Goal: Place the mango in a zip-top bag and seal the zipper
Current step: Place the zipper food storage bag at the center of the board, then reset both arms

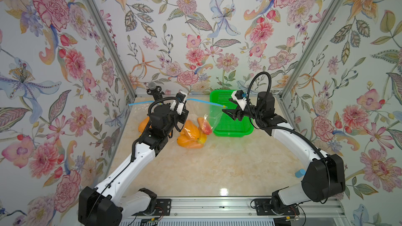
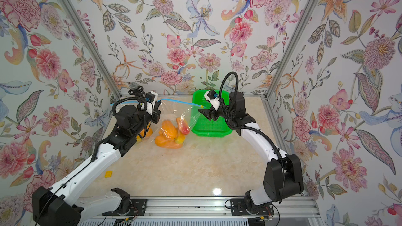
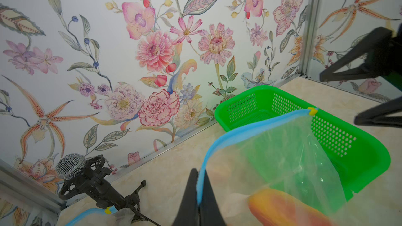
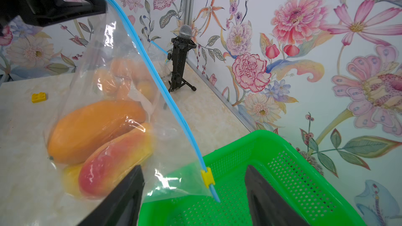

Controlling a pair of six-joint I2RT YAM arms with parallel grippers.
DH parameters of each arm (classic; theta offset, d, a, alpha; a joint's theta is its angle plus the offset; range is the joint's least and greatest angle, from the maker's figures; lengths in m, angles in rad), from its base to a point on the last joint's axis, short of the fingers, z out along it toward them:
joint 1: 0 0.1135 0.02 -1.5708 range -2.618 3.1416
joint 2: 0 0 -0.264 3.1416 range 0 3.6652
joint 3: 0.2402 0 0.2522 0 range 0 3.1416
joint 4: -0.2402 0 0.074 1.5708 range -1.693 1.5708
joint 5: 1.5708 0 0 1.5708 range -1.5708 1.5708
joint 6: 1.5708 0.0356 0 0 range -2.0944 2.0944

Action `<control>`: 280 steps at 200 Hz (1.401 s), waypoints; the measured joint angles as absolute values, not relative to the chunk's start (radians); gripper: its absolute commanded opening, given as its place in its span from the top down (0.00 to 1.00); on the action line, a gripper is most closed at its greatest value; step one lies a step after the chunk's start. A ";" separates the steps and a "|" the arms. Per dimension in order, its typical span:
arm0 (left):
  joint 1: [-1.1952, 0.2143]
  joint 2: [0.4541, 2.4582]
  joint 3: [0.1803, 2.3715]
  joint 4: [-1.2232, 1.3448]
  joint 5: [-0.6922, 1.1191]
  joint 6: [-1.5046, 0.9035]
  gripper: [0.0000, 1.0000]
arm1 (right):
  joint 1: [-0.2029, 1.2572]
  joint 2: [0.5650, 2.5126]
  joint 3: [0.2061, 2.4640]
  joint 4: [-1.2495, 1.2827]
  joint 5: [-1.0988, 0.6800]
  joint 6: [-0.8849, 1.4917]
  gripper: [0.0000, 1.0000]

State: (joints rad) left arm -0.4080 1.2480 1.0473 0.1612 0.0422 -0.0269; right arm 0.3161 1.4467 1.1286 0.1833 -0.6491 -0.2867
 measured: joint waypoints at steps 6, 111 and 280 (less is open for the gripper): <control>-0.382 1.298 1.086 0.160 0.029 -0.062 0.84 | 0.304 1.414 1.084 0.231 -0.634 -0.247 0.00; -0.267 1.872 1.536 -0.059 -0.004 -0.369 0.33 | 0.170 0.862 0.409 0.516 -0.207 -0.076 0.00; -0.017 1.170 0.139 0.815 -0.282 -0.160 0.01 | 0.099 1.241 0.157 0.830 0.199 -0.045 0.00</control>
State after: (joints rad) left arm -0.0174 1.1702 0.1394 0.8154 -0.2817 -0.1600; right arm 0.0990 1.2411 0.1570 0.8299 0.1989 -0.0448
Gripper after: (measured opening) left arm 0.992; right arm 0.997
